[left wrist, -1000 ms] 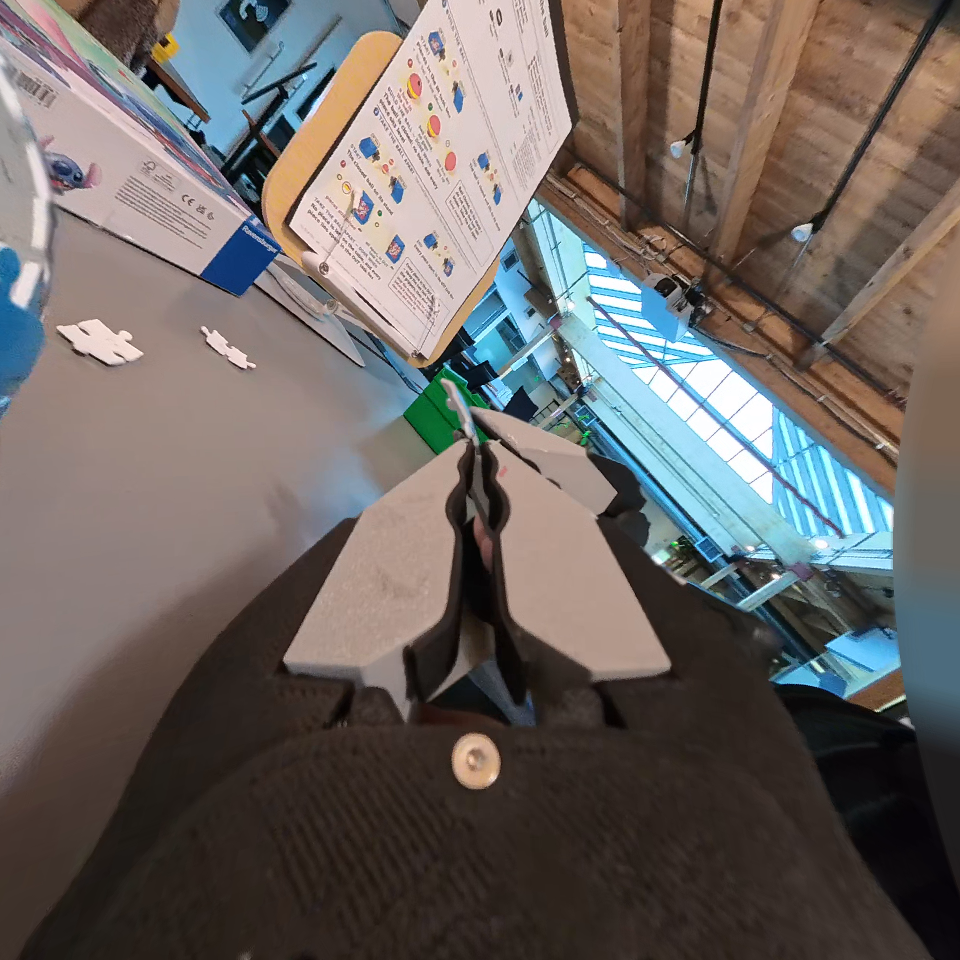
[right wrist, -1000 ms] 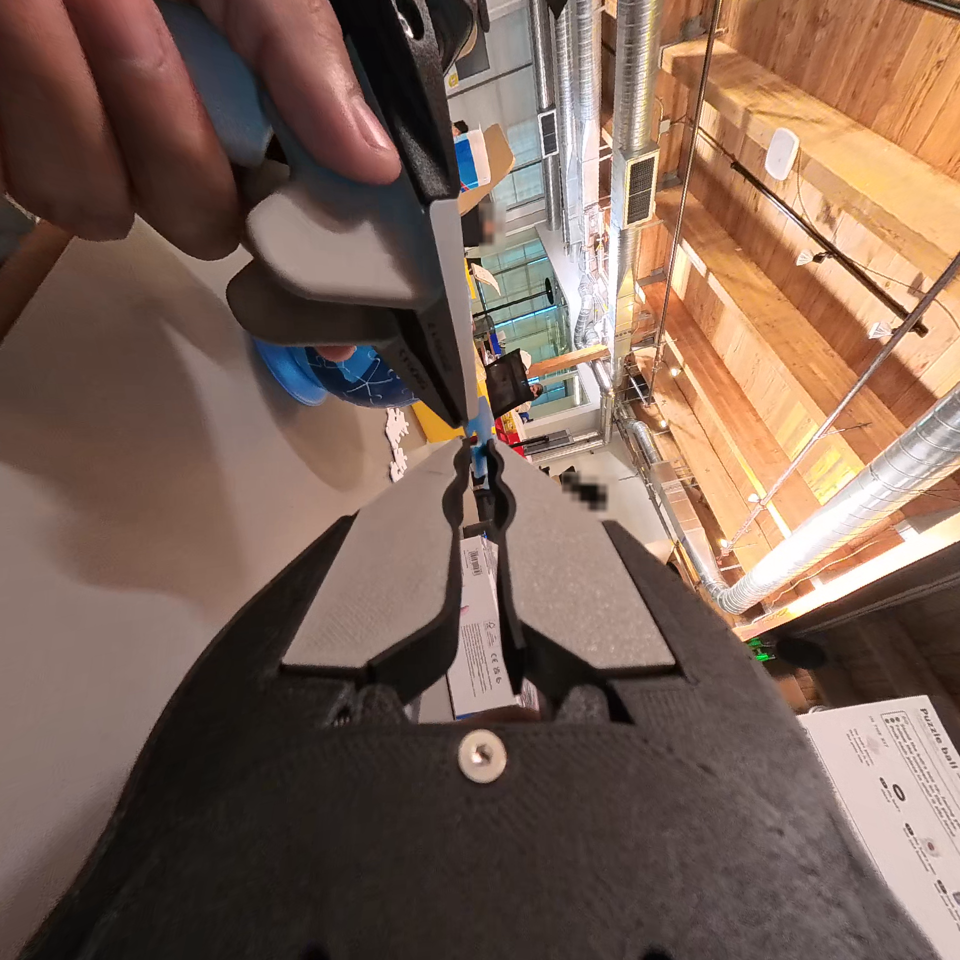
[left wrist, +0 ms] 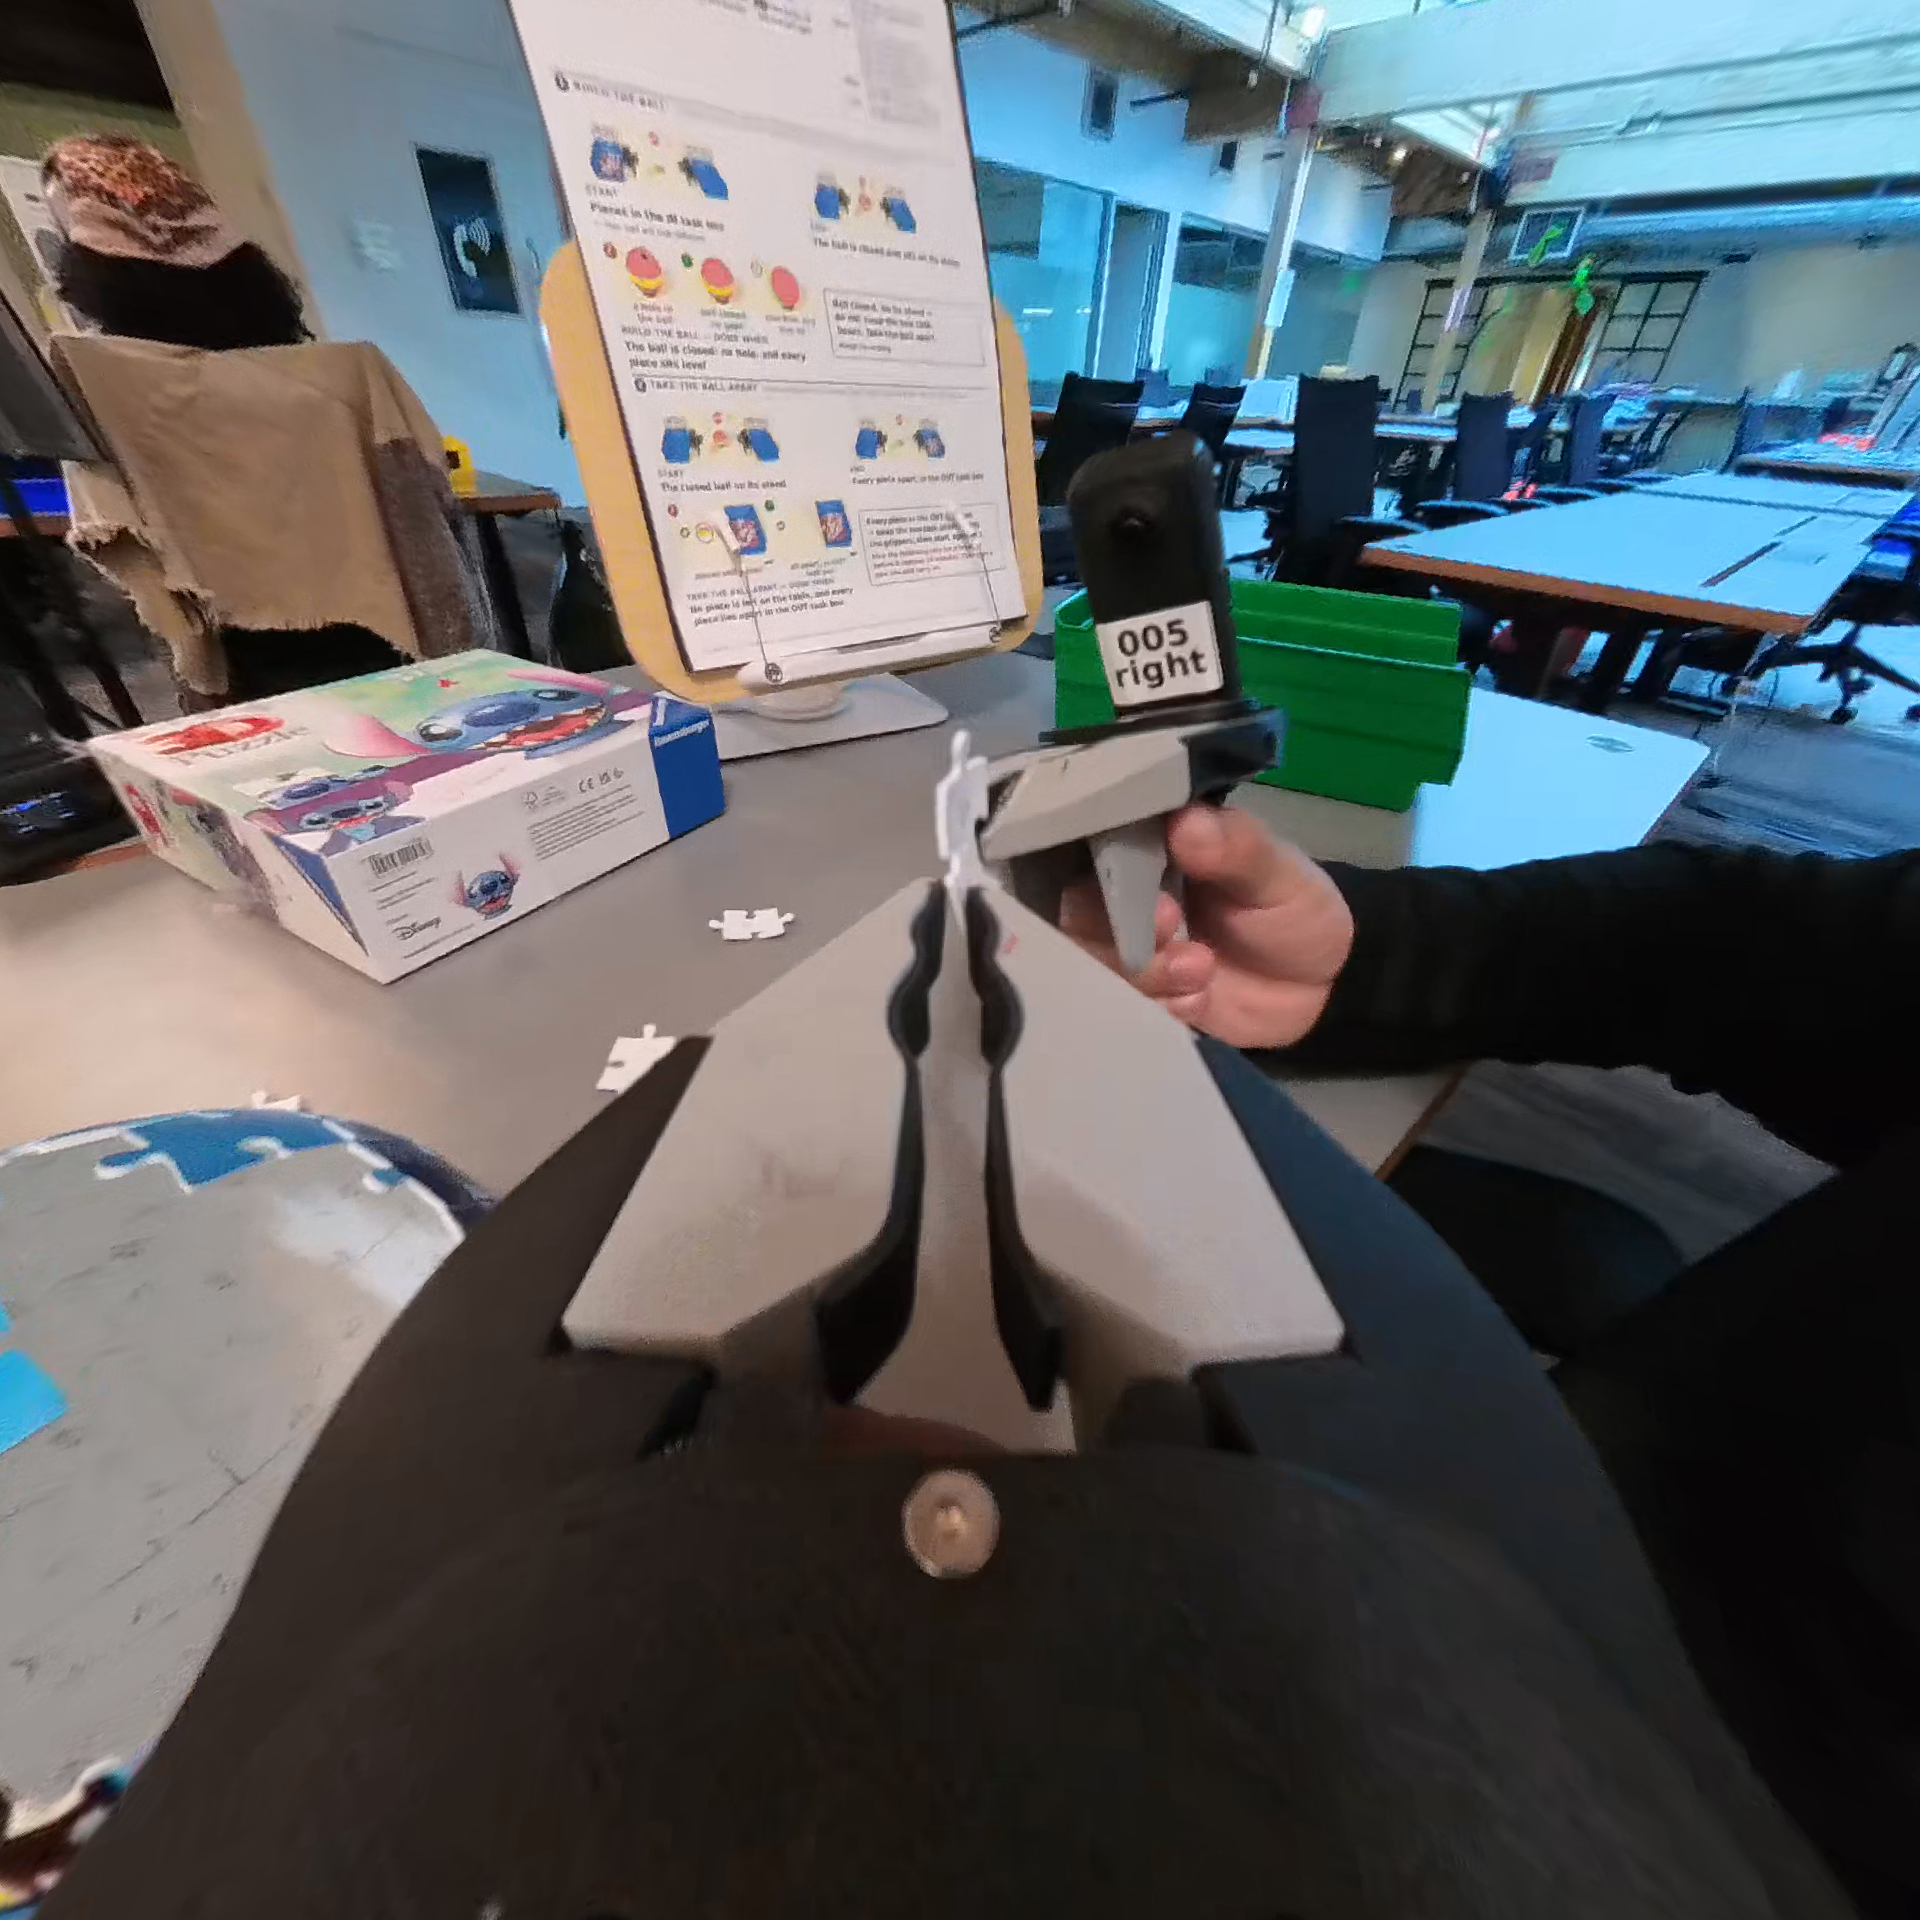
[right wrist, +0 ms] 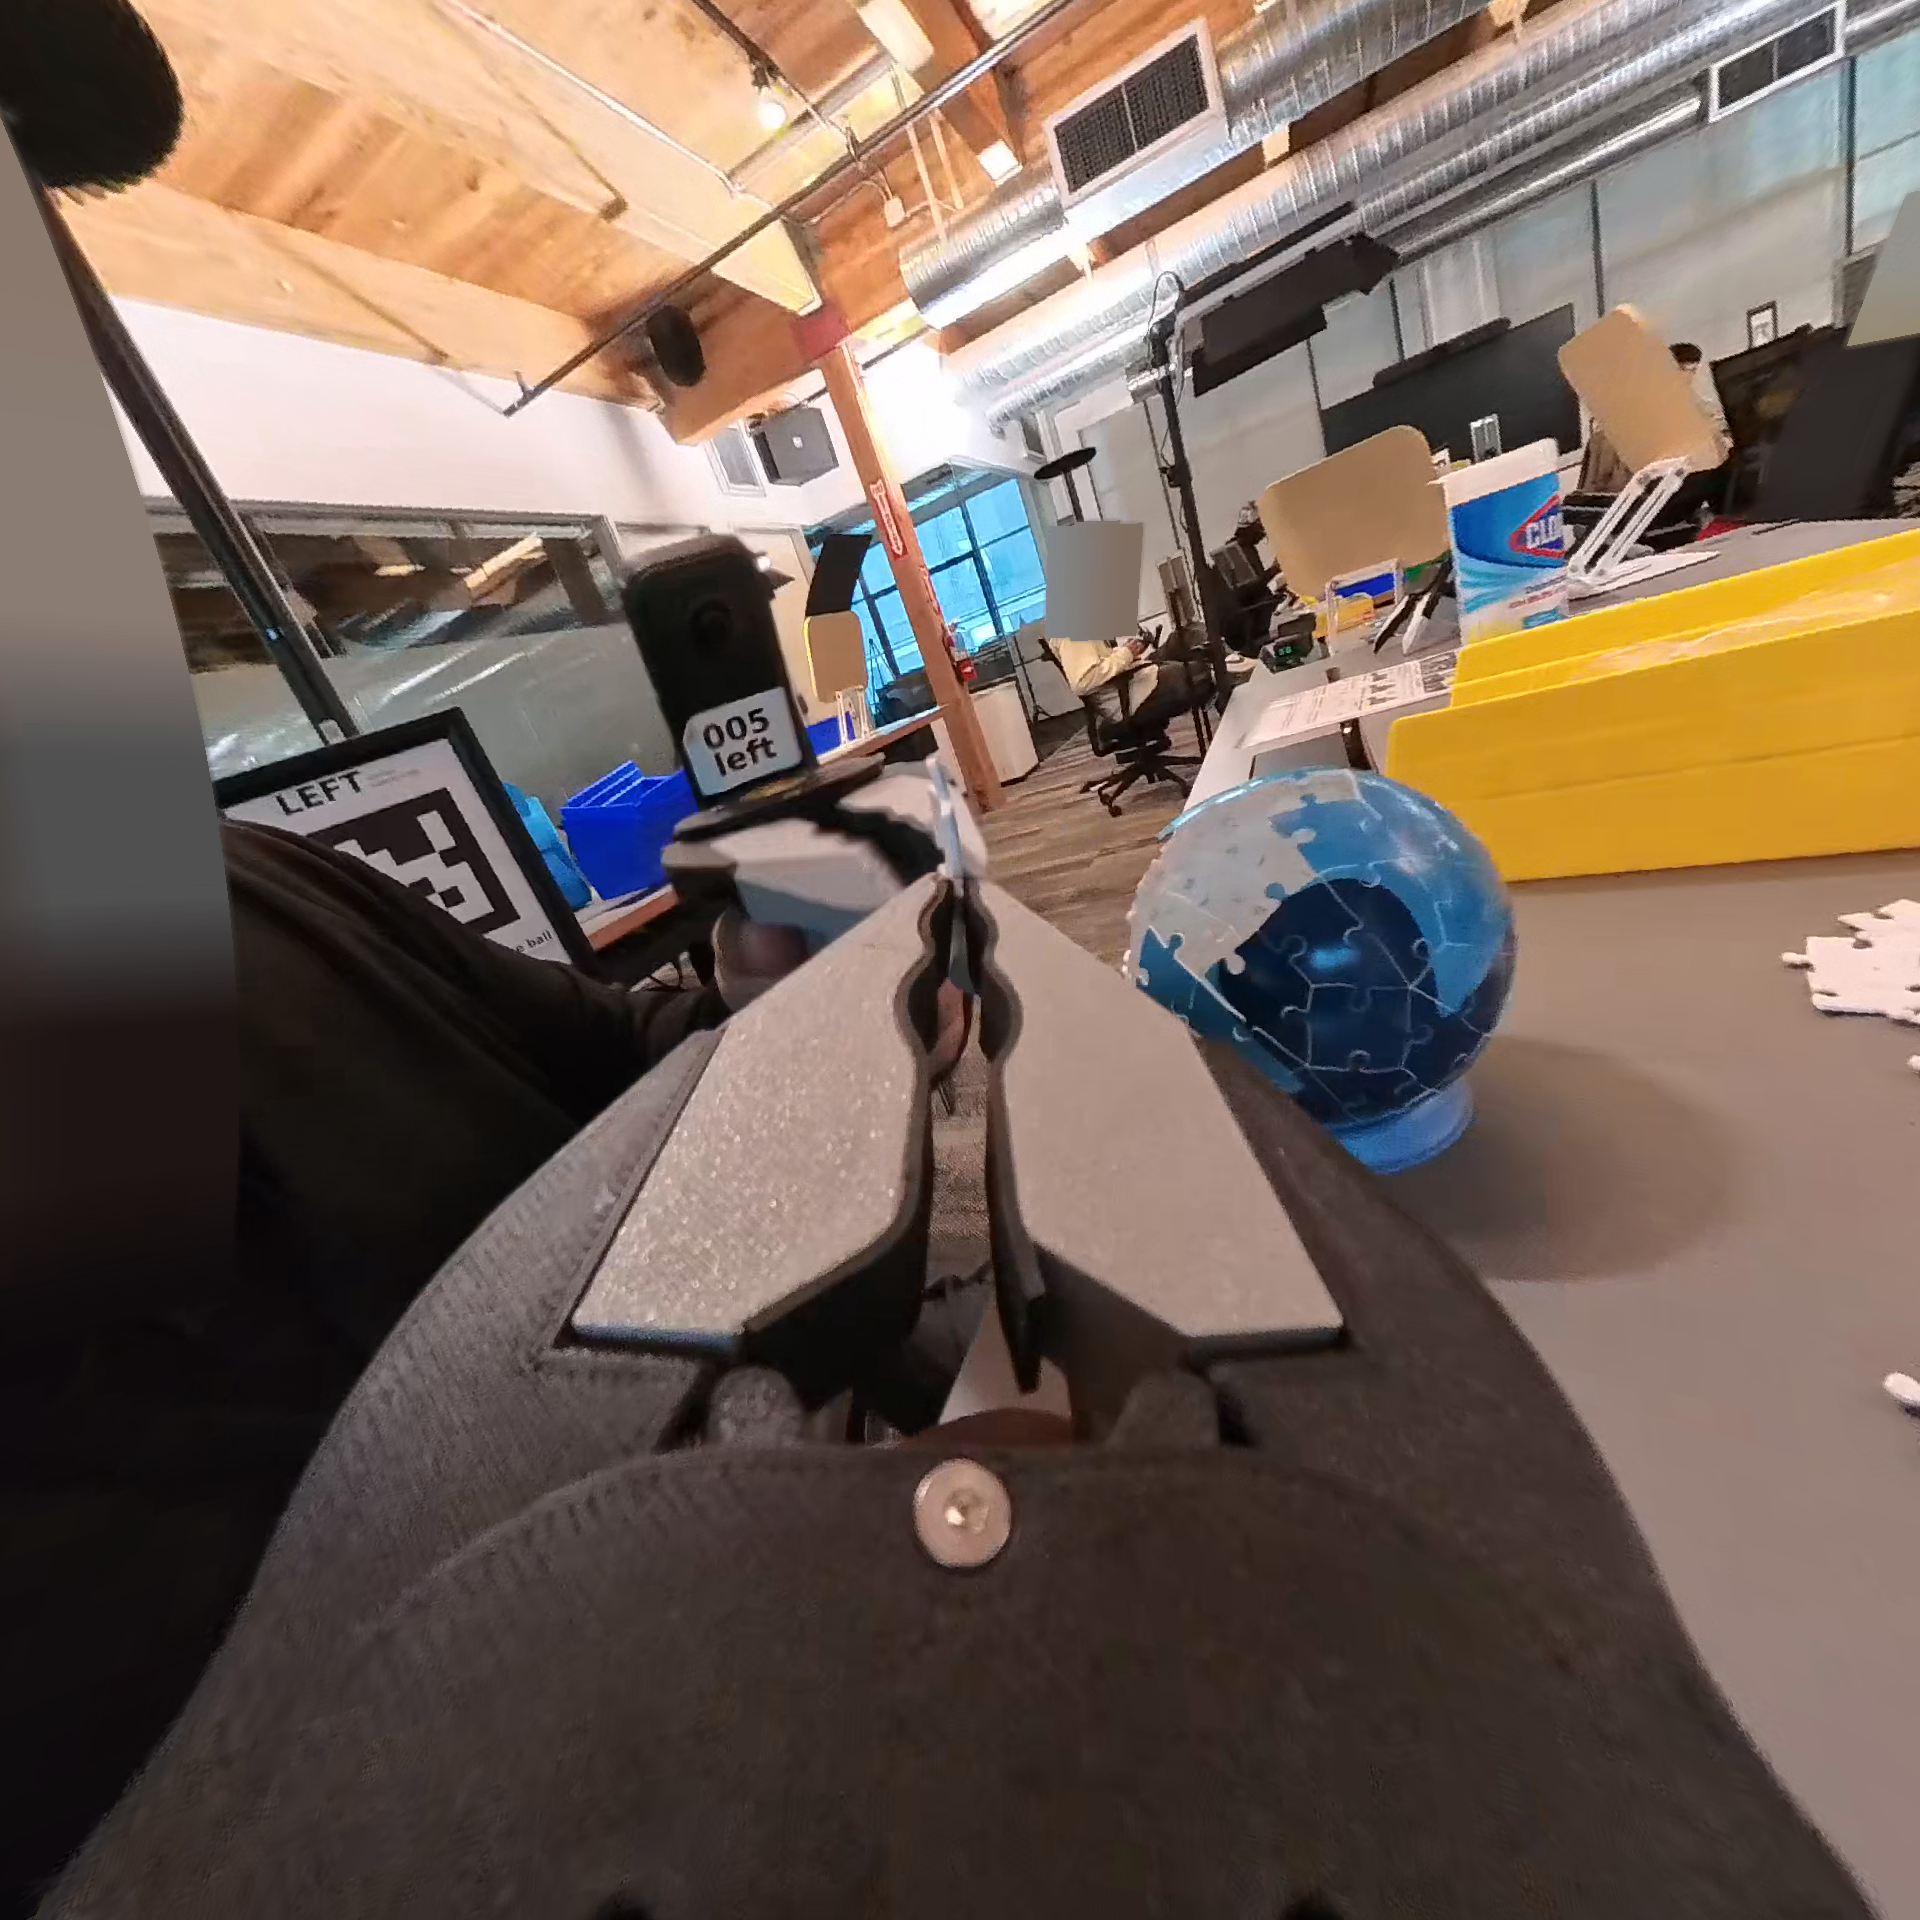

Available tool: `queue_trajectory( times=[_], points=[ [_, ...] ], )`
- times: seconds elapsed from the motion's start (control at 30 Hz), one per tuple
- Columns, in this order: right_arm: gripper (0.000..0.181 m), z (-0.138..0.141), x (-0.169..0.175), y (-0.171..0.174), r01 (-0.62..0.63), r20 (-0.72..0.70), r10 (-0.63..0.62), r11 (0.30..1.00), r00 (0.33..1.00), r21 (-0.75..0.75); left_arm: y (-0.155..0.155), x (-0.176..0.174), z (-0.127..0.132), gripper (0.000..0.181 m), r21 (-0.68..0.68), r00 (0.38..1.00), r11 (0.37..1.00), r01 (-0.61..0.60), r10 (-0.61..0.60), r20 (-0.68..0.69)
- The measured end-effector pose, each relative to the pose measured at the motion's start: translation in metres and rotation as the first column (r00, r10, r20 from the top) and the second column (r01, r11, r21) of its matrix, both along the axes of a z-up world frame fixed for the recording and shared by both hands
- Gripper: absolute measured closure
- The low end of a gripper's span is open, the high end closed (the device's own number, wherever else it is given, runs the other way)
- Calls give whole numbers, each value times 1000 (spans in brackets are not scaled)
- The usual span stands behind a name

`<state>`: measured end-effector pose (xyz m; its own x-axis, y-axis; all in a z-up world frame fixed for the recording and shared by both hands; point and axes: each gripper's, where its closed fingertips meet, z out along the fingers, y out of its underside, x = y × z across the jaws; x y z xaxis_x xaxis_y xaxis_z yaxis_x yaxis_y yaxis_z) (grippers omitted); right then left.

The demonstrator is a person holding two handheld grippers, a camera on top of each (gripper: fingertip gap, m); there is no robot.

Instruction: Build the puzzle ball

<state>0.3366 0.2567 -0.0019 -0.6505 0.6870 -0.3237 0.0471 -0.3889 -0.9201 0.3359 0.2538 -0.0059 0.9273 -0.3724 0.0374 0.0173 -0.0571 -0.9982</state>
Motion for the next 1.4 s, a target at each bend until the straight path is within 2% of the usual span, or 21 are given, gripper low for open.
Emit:
queue_trajectory(
  times=[0.17,0.27,0.33,0.43,0.57,0.63,0.7,0.9,1.03,1.17,1.3,1.4],
  points=[
    [181,-10,-4,-6,11,16,-12,997,1000,72,-5,-4,-9,181,-19,995,1000,16,-17,-102],
    [181,-19,-9,-10,31,49,-40,986,998,166,-11,-10,-17,181,-19,967,1000,-3,-2,-255],
    [171,-19,-10,-13,61,29,-70,966,997,253,-15,-15,-21,181,-2,934,1000,-20,18,-358],
    [163,-12,-9,-16,150,-55,-140,907,989,393,-17,-25,-26,181,18,858,997,-77,75,-508],
    [162,-14,-16,-25,233,-116,-204,786,972,572,-23,-24,-29,181,49,759,997,-64,81,-647],
    [165,-18,-19,-31,253,-146,-208,718,967,649,-24,-25,-29,181,54,753,997,-57,79,-654],
    [180,-18,-22,-33,298,-195,-228,641,954,707,-25,-28,-28,181,47,764,997,-59,75,-641],
    [181,-23,-37,-35,368,-268,-268,468,925,803,-30,-44,-30,181,42,754,996,-82,90,-650],
    [181,-18,-50,-40,427,-342,-272,389,900,816,-34,-58,-23,181,61,777,989,-137,145,-612],
    [181,-8,-69,-38,460,-367,-297,366,882,809,-49,-72,-9,176,51,836,988,-147,152,-527],
    [181,4,-95,-20,506,-402,-354,284,845,814,-65,-111,10,175,60,857,977,-207,210,-470],
    [181,9,-115,-12,530,-432,-373,218,821,819,-67,-143,15,172,40,855,966,-254,244,-458]
  ],
)
